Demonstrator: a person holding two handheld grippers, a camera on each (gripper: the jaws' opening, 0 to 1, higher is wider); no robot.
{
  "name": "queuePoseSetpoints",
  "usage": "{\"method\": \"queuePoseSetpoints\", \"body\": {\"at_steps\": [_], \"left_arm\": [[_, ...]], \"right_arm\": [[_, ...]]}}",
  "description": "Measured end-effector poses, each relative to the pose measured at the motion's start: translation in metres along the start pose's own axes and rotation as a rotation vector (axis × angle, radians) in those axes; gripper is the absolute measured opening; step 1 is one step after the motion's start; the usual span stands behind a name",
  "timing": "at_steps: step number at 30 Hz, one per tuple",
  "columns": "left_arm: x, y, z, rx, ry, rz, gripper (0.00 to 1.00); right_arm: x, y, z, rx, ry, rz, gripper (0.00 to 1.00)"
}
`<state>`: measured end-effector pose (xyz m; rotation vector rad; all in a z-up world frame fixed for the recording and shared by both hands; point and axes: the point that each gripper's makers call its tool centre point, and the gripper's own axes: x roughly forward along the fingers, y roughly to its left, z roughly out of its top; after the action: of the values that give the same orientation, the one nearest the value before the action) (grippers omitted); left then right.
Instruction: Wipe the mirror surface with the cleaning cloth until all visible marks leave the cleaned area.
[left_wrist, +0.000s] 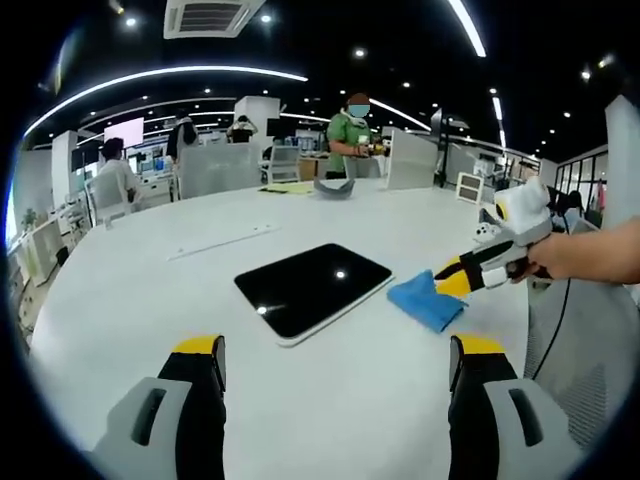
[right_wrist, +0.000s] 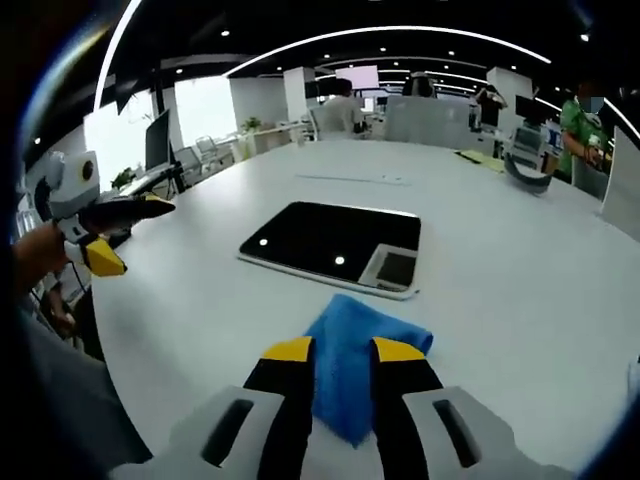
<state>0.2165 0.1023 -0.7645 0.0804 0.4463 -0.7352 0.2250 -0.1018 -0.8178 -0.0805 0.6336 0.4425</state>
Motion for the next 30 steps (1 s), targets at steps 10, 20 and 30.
{"method": "queuePoseSetpoints", "body": {"at_steps": [10, 20, 30], "left_arm": [[0.0, -0.005, -0.005, -0.005, 0.007, 0.033, 0.98], [-0.018, -0.009, -0.01, -0.009, 0.033, 0.084, 0.97], [-0.038, -0.006, -0.007, -0.009, 0.025, 0.155, 0.97]], "right_arm": [[-0.009, -0.002, 0.008, 0.007, -0.027, -0.009, 0.48], [-0.025, 0.013, 0.016, -0.07, -0.028, 0.046, 0.75], [-0.042, 0.017, 0.03, -0.106, -0.053, 0.049, 0.79]]}}
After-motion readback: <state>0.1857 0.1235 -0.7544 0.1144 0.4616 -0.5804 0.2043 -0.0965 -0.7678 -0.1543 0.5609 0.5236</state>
